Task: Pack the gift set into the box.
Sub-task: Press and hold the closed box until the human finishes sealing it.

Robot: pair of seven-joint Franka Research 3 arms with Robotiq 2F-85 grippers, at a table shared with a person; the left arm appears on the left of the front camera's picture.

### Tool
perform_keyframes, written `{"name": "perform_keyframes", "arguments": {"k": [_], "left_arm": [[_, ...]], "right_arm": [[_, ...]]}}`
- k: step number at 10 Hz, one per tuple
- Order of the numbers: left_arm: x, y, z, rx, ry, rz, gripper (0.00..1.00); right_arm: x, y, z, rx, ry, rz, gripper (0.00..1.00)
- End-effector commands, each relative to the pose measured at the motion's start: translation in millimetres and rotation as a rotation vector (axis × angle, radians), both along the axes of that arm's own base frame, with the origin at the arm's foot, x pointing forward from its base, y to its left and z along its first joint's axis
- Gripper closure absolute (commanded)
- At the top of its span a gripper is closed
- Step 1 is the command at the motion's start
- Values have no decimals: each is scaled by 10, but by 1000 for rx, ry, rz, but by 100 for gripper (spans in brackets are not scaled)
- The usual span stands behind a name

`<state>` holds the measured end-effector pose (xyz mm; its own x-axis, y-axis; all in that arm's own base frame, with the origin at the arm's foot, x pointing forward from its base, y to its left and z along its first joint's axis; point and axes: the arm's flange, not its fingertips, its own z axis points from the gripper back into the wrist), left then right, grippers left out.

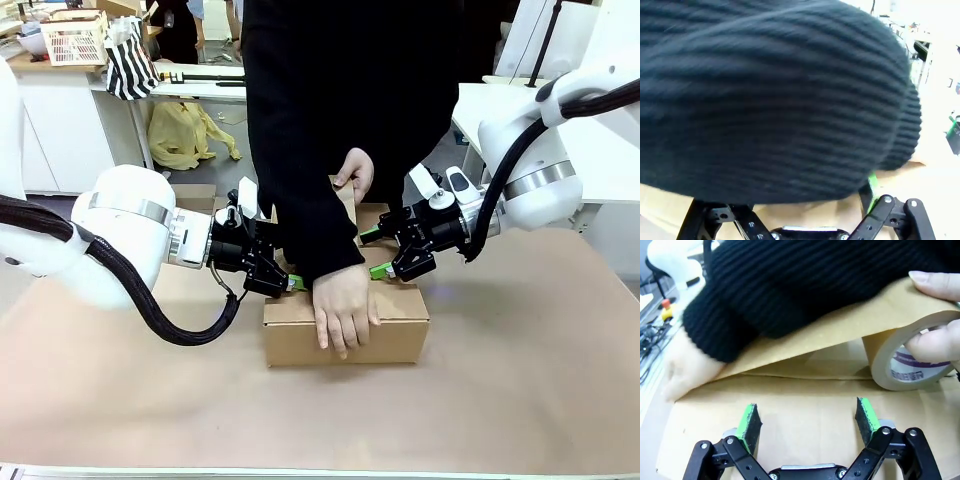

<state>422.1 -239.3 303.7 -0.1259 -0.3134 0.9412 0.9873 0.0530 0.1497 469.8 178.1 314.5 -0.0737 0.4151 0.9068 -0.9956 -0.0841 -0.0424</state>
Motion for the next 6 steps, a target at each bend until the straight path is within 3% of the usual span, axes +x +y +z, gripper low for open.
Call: {"name": "perform_keyframes", "arguments": {"k": [1, 6], "left_arm": [[-28, 12, -29, 13, 0, -3, 0], [-28, 12, -29, 13, 0, -3, 0]], "right_arm": [[-6, -3, -15, -3, -1, -1, 0], [-6, -3, -15, -3, -1, -1, 0]]}}
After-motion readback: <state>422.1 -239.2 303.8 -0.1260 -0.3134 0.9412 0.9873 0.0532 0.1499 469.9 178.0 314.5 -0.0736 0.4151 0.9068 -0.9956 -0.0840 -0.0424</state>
